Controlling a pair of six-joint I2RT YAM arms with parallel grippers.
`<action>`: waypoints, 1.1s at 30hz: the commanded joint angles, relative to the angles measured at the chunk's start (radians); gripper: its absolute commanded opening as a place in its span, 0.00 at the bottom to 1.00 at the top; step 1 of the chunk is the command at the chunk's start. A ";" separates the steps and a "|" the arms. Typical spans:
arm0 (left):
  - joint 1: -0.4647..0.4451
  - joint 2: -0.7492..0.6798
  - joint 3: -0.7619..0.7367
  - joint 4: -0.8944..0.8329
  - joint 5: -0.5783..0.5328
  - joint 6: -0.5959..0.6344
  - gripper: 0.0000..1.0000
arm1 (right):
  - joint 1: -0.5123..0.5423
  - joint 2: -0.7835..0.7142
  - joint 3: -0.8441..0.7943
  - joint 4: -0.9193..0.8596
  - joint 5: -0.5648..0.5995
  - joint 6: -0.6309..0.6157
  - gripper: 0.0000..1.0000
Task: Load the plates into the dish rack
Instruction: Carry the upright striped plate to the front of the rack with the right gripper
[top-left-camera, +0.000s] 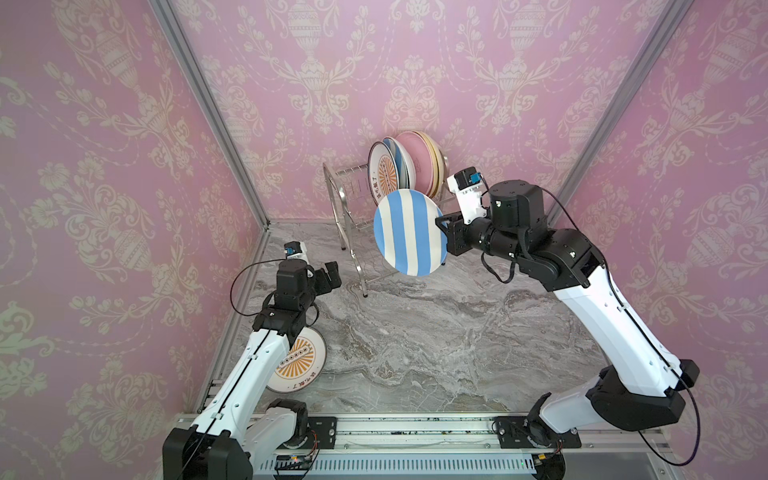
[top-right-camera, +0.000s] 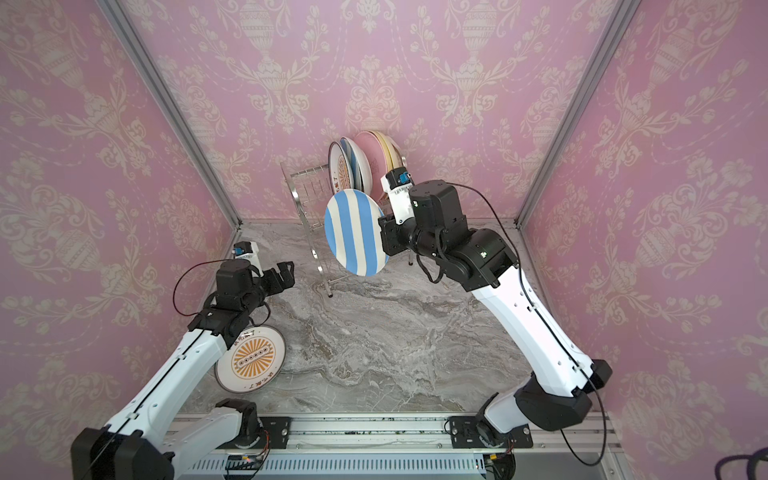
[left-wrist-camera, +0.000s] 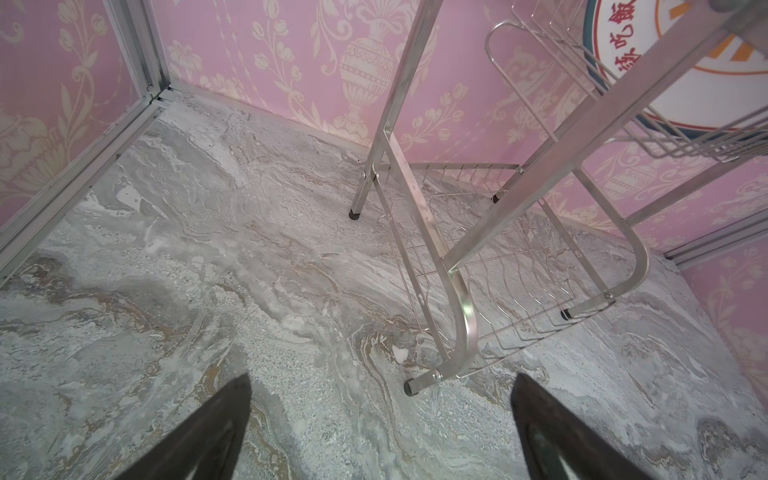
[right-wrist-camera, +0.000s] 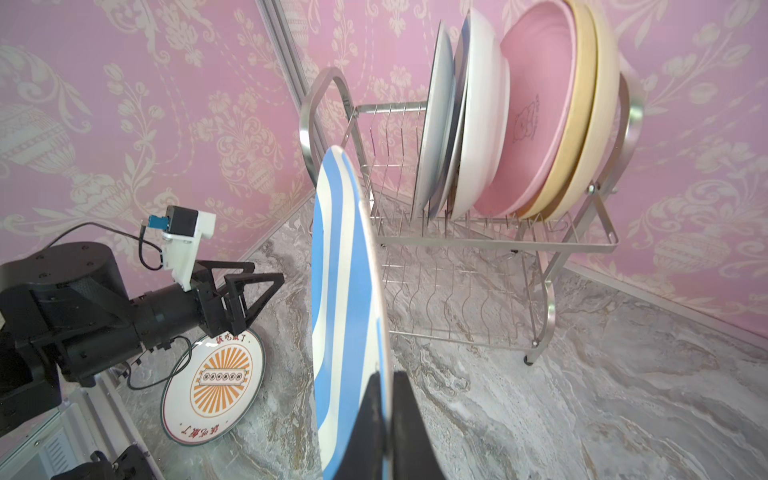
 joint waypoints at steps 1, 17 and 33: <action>0.034 -0.014 0.008 0.014 0.030 0.000 0.99 | -0.002 0.059 0.097 0.105 0.044 -0.047 0.00; 0.086 -0.050 -0.047 -0.024 0.103 -0.064 0.99 | 0.038 0.249 0.050 0.689 0.371 -0.174 0.00; 0.114 -0.055 -0.092 -0.034 0.139 -0.091 0.99 | 0.076 0.459 0.187 0.800 0.470 -0.292 0.00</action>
